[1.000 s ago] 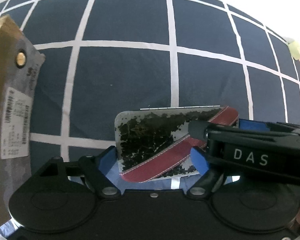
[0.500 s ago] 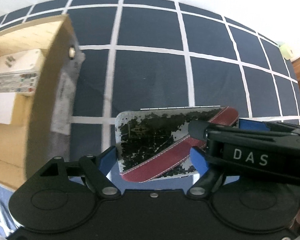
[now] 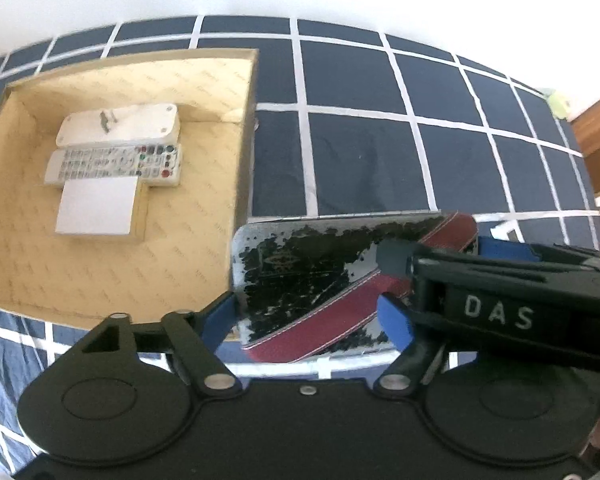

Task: Organize objects
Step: 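Lift the glasses case with the right tool toward the box, then lower the glasses case into the box beside the notepad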

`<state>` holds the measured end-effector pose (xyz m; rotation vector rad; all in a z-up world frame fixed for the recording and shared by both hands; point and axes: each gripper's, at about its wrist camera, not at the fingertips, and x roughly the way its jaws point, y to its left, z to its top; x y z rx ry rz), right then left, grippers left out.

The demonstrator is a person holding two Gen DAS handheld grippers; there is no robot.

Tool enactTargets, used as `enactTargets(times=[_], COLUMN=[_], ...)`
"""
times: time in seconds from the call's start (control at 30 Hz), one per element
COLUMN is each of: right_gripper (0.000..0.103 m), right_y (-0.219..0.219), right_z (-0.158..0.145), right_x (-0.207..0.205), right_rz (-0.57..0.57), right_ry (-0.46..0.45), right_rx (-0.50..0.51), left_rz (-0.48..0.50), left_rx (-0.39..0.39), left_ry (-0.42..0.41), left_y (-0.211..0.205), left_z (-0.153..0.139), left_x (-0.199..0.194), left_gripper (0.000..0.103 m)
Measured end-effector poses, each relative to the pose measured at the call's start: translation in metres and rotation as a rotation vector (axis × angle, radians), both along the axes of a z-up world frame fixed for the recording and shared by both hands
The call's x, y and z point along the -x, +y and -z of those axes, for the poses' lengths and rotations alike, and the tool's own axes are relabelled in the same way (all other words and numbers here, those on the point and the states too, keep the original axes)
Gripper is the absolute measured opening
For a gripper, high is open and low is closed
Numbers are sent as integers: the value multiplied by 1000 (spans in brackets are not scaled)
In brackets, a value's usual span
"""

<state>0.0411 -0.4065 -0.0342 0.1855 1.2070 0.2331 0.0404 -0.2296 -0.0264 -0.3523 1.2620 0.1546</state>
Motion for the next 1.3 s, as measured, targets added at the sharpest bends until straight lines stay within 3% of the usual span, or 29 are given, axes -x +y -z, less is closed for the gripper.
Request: enactTargets(times=[0.07, 0.4, 0.8, 1.03, 1.3], right_gripper=[73, 73, 73, 73, 73], right_y=[17, 76, 170, 207, 225], right_z=[-7, -24, -33, -23, 13], right_x=[6, 22, 25, 4, -25], right_rz=[12, 91, 80, 48, 43], right_ry=[-24, -41, -57, -31, 44], right_rx=[33, 9, -1, -6, -11], left_rz=[5, 68, 29, 12, 28], left_rx=[-14, -37, -44, -39, -21], left_ry=[-6, -37, -42, -6, 73], left_y=[11, 65, 149, 186, 207], left_z=[-6, -22, -29, -12, 27], left_x=[7, 33, 60, 51, 33], left_gripper=[73, 73, 73, 73, 73])
